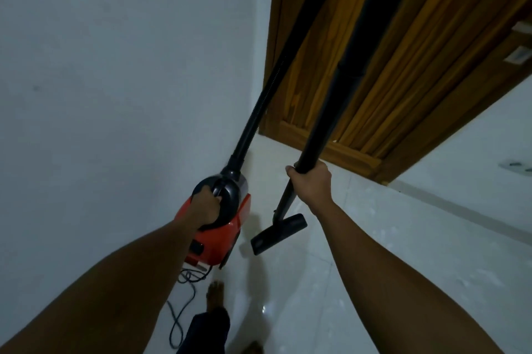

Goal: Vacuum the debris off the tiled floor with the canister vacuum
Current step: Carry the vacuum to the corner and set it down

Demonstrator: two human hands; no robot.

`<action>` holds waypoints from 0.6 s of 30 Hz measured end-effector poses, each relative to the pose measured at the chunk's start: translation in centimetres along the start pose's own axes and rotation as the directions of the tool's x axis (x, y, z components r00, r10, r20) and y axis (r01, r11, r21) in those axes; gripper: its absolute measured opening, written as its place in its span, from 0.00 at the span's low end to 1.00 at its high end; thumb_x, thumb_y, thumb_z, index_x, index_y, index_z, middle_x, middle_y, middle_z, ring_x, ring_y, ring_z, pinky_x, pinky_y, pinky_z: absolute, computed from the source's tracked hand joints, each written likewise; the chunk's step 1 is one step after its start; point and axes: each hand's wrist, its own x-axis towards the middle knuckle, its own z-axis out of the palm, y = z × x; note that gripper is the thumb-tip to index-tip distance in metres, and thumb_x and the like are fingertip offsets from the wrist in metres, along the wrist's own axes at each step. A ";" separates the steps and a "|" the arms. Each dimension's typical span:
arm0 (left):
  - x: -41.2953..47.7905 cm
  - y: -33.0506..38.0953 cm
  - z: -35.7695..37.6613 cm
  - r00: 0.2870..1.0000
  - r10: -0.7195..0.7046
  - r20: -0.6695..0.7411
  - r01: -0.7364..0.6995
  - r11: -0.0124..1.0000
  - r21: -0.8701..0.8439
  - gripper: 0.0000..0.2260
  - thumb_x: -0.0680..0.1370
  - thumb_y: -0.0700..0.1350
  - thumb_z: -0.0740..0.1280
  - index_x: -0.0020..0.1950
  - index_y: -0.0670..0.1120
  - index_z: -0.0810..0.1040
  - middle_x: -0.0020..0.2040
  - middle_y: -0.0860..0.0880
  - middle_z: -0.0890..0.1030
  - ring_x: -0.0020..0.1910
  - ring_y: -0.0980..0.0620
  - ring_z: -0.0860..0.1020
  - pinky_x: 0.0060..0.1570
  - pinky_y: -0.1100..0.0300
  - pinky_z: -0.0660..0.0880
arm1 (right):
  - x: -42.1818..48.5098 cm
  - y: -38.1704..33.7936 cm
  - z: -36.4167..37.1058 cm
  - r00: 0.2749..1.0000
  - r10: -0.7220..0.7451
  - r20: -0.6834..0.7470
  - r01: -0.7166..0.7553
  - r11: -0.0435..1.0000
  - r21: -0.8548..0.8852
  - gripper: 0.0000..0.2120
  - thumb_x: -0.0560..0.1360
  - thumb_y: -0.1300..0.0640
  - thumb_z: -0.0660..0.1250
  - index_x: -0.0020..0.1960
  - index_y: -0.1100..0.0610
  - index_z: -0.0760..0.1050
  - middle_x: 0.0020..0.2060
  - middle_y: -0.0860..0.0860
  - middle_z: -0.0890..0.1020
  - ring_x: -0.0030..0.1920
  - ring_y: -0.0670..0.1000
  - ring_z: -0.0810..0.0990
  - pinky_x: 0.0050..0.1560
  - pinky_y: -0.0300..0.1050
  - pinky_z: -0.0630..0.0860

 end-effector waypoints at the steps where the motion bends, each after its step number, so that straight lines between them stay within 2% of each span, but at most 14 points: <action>1: -1.3 -1.0 0.4 1.000 -0.015 0.003 0.015 1.000 0.005 0.22 0.82 0.44 0.62 0.74 0.37 0.64 0.66 0.36 0.74 0.64 0.37 0.74 0.62 0.51 0.70 | -1.4 0.3 0.1 1.000 0.011 0.012 -0.011 1.000 0.000 0.21 0.74 0.56 0.75 0.63 0.64 0.78 0.54 0.57 0.83 0.54 0.56 0.82 0.37 0.33 0.72; 4: -4.9 -4.1 1.8 0.999 -0.054 0.004 0.054 0.998 0.014 0.19 0.82 0.44 0.62 0.71 0.37 0.67 0.63 0.36 0.76 0.61 0.38 0.76 0.57 0.52 0.71 | -5.1 1.9 0.8 0.999 0.031 0.040 -0.031 1.000 0.003 0.21 0.74 0.56 0.75 0.63 0.63 0.78 0.53 0.57 0.83 0.51 0.54 0.82 0.36 0.31 0.72; 6: -7.1 -6.6 2.9 0.995 -0.096 0.018 0.096 0.995 0.027 0.18 0.83 0.44 0.62 0.70 0.36 0.67 0.63 0.36 0.76 0.61 0.38 0.76 0.54 0.54 0.70 | -7.4 3.3 1.5 0.997 0.050 0.056 -0.049 0.999 -0.004 0.20 0.74 0.56 0.75 0.62 0.63 0.78 0.52 0.56 0.83 0.51 0.53 0.82 0.38 0.34 0.74; 9: -10.7 -11.0 4.7 0.989 -0.138 0.047 0.136 0.990 0.040 0.18 0.83 0.44 0.61 0.69 0.35 0.66 0.64 0.34 0.75 0.62 0.36 0.75 0.55 0.51 0.70 | -11.6 6.0 2.9 0.994 0.082 0.076 -0.083 0.997 0.003 0.20 0.74 0.55 0.75 0.62 0.63 0.79 0.51 0.56 0.83 0.50 0.53 0.82 0.43 0.39 0.76; 12: -15.6 -16.0 6.1 0.982 -0.178 0.065 0.175 0.983 0.051 0.18 0.83 0.45 0.61 0.70 0.36 0.65 0.64 0.34 0.75 0.62 0.36 0.75 0.58 0.48 0.71 | -17.2 8.6 4.5 0.991 0.100 0.087 -0.101 0.995 0.001 0.19 0.74 0.55 0.75 0.61 0.63 0.79 0.50 0.55 0.83 0.47 0.52 0.82 0.38 0.36 0.74; 15: -20.4 -20.7 7.0 0.982 -0.169 0.087 0.164 0.985 0.060 0.19 0.83 0.44 0.61 0.70 0.35 0.65 0.63 0.34 0.76 0.61 0.37 0.76 0.55 0.51 0.71 | -23.0 11.2 5.8 0.990 0.105 0.097 -0.106 0.994 0.000 0.19 0.74 0.55 0.75 0.60 0.63 0.79 0.49 0.55 0.84 0.46 0.50 0.82 0.36 0.34 0.73; 18: -25.5 -25.4 8.3 0.983 -0.157 0.093 0.150 0.986 0.080 0.20 0.83 0.44 0.60 0.71 0.35 0.63 0.64 0.35 0.75 0.62 0.37 0.76 0.57 0.51 0.71 | -29.2 13.7 6.5 0.990 0.102 0.097 -0.103 0.995 0.007 0.16 0.74 0.56 0.75 0.58 0.63 0.80 0.48 0.55 0.84 0.44 0.49 0.82 0.35 0.31 0.72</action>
